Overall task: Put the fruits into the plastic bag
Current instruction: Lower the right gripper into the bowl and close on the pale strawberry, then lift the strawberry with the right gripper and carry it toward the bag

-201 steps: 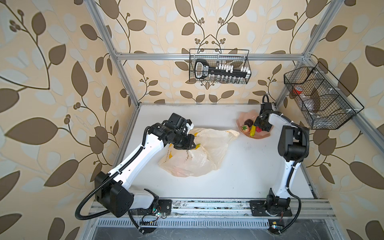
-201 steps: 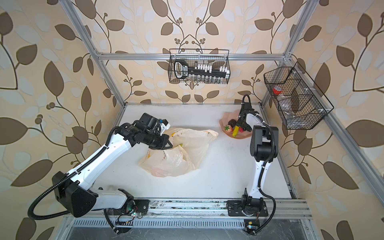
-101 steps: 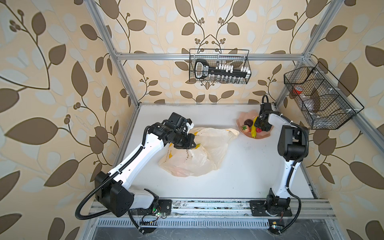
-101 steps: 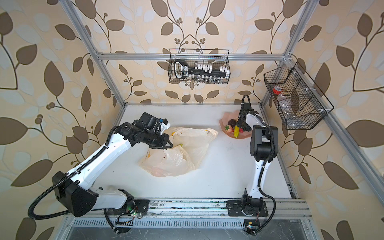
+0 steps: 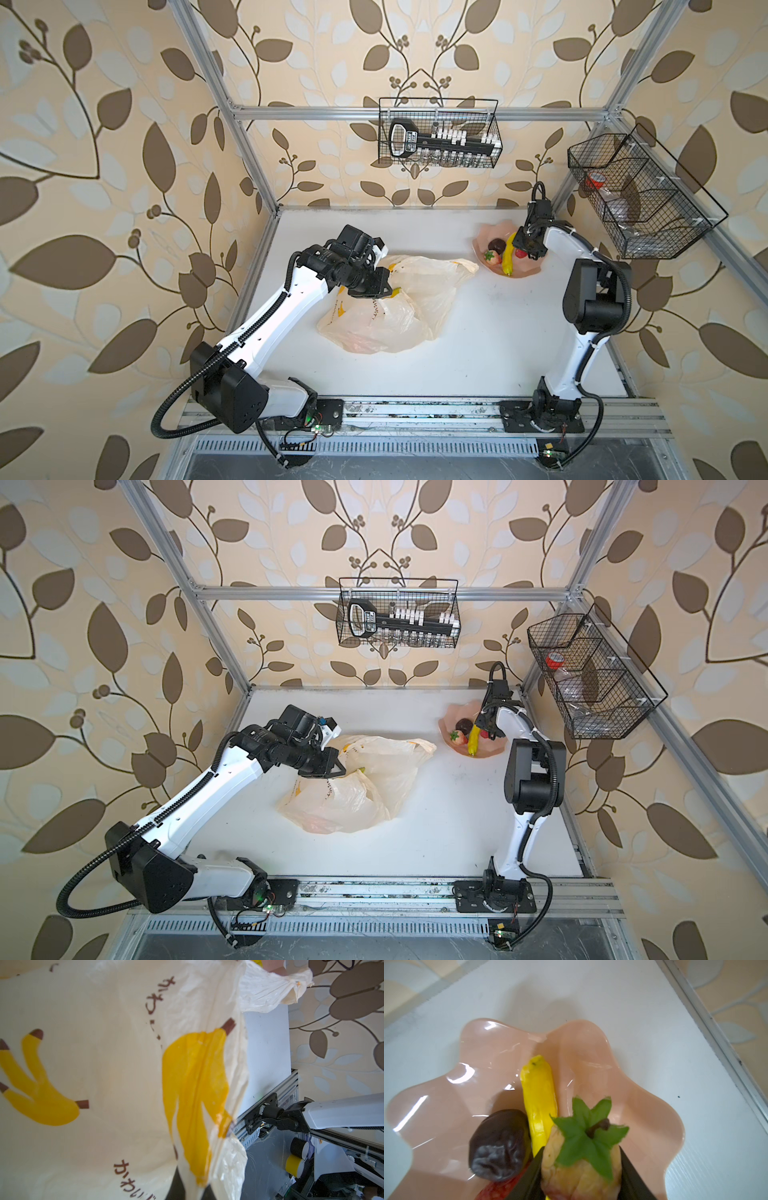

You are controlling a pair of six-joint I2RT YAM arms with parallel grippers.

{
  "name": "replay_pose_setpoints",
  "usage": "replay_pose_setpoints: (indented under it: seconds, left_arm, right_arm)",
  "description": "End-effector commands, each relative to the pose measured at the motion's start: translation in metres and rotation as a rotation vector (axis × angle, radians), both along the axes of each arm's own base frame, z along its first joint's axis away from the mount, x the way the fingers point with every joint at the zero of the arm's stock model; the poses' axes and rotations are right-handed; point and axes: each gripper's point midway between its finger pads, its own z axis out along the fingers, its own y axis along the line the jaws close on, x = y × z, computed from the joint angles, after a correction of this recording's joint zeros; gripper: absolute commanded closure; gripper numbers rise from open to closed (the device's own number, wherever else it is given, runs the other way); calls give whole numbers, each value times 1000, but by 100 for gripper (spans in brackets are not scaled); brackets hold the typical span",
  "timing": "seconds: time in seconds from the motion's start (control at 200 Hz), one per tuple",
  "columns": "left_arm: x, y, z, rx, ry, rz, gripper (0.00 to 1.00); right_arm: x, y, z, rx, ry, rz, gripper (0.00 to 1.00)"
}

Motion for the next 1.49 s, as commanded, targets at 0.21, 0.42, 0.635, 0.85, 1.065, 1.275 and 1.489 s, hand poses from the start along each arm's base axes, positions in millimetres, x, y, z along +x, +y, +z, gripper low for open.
replay_pose_setpoints:
  seconds: [0.21, 0.42, 0.635, 0.85, 1.065, 1.275, 1.489]
  left_arm:
    - [-4, -1, 15, -21, -23, -7, 100]
    - [-5, -1, 13, -18, -21, -12, 100]
    - [-4, -2, 14, -20, -21, -17, 100]
    - [-4, -3, 12, -19, -22, -25, 100]
    - [-4, -3, 12, -20, -17, -29, 100]
    - [-3, -4, 12, -21, -19, -32, 100]
    - [-2, -5, 12, -25, -20, -33, 100]
  right_arm:
    - [-1, 27, 41, 141, -194, 64, 62]
    - [-1, 58, 70, 296, -348, 144, 65]
    - [-10, 79, 91, 420, -461, 185, 65]
    - [-15, 101, 104, 572, -531, 224, 65]
    - [-26, 121, 109, 744, -586, 244, 66]
    - [-51, 133, 110, 824, -600, 258, 66]
    - [-89, 142, 95, 871, -585, 246, 67]
